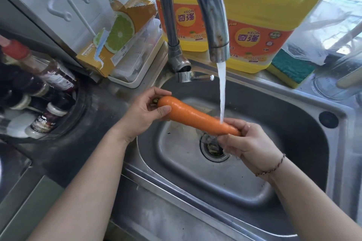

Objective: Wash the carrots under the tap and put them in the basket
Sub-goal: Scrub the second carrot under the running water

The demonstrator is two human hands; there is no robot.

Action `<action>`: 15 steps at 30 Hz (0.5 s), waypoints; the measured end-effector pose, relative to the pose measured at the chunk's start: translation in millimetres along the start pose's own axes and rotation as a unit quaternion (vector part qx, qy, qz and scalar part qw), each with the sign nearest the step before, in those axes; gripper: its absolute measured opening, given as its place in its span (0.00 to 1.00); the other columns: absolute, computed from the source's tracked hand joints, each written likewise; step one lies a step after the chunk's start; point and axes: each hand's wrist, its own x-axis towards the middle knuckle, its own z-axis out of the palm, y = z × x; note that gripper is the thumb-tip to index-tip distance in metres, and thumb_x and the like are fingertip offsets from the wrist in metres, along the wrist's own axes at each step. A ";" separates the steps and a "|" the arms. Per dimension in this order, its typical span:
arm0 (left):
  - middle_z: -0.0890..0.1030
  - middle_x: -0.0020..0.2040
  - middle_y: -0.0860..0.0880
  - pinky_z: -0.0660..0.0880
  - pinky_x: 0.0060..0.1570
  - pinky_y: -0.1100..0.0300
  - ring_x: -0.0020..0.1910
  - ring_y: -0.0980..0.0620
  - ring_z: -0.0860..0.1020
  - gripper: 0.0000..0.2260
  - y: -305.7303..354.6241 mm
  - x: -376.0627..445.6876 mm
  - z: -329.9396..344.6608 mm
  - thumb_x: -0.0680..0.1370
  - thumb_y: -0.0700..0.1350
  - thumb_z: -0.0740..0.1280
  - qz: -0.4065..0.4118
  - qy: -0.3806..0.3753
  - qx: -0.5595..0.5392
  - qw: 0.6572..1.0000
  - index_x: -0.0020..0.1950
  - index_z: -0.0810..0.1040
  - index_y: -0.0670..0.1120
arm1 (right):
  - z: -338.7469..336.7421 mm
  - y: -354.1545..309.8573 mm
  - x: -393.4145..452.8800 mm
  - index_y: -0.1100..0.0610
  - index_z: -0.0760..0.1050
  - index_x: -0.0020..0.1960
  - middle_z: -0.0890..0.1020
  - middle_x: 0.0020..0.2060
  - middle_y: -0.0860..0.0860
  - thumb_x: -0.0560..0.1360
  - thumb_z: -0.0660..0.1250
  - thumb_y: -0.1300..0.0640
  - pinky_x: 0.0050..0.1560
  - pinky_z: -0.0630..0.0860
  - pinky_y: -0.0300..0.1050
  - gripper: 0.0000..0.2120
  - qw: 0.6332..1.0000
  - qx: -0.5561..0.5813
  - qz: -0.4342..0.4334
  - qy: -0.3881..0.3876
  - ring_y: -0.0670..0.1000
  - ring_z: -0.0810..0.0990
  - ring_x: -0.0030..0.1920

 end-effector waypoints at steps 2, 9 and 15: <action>0.74 0.54 0.46 0.82 0.40 0.55 0.48 0.55 0.80 0.12 0.3 0.1 4.9 0.74 0.44 0.74 -0.029 0.011 -0.011 0.999 0.56 0.78 0.48 | -0.8 -3.2 -1.5 0.61 0.79 0.58 0.84 0.39 0.60 0.72 0.68 0.74 0.27 0.70 0.36 0.16 1.000 -0.015 -0.020 -0.007 0.48 0.74 0.28; 0.74 0.29 0.55 0.69 0.33 0.57 0.28 0.56 0.72 0.18 -0.5 9.9 25.7 0.74 0.61 0.64 -0.035 0.141 0.160 0.976 0.39 0.81 0.47 | 6.0 -3.5 0.4 0.59 0.79 0.39 0.70 0.24 0.50 0.78 0.69 0.55 0.22 0.65 0.38 0.11 0.977 -0.159 -0.083 0.114 0.48 0.68 0.22; 0.79 0.36 0.51 0.71 0.40 0.62 0.36 0.55 0.76 0.17 -7.6 4.1 34.2 0.71 0.65 0.61 0.012 0.186 0.187 0.964 0.33 0.78 0.54 | 12.8 -7.7 14.2 0.57 0.69 0.31 0.64 0.21 0.50 0.79 0.62 0.51 0.22 0.58 0.38 0.20 0.969 -0.131 0.018 0.210 0.49 0.62 0.19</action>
